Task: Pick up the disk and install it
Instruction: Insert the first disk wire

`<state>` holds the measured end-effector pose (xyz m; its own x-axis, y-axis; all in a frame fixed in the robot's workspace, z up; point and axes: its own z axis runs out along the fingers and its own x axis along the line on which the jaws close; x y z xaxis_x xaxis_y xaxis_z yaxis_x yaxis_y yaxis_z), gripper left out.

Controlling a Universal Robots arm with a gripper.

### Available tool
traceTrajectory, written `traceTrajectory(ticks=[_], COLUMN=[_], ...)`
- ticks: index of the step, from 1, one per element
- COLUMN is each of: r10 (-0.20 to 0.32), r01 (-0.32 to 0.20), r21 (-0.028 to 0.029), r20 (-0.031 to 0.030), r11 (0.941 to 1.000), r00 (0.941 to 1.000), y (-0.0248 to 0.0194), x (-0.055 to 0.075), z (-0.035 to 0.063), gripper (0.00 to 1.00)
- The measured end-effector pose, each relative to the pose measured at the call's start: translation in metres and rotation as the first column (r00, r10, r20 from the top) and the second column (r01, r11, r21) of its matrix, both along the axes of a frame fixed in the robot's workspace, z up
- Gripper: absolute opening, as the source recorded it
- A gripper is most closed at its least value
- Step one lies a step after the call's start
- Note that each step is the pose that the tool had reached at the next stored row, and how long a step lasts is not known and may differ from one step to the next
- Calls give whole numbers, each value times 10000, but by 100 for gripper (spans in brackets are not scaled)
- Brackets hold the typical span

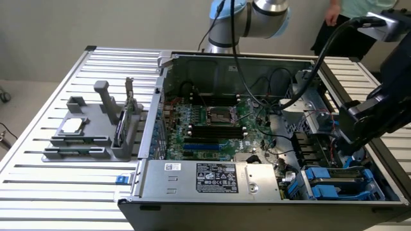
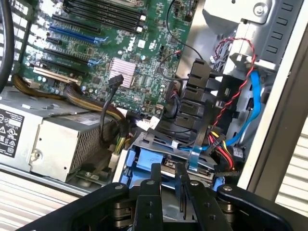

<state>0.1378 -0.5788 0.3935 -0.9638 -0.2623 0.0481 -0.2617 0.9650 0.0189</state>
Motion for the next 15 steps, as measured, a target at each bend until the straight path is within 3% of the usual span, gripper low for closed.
traceTrajectory(ticks=[4,7,9,13,15], r10=[-413,-612,-680,-747,-760], r01=[413,612,680,748,760], r21=[0,-18,-64,-231,-279], r20=[0,1,5,29,36], r11=[9991,9981,9977,9969,9967], r00=[9991,9981,9977,9972,9971], y=[0,0,0,0,0], x=[0,4,14,56,94], z=[136,179,190,194,196], gripper=[27,27,27,27,27])
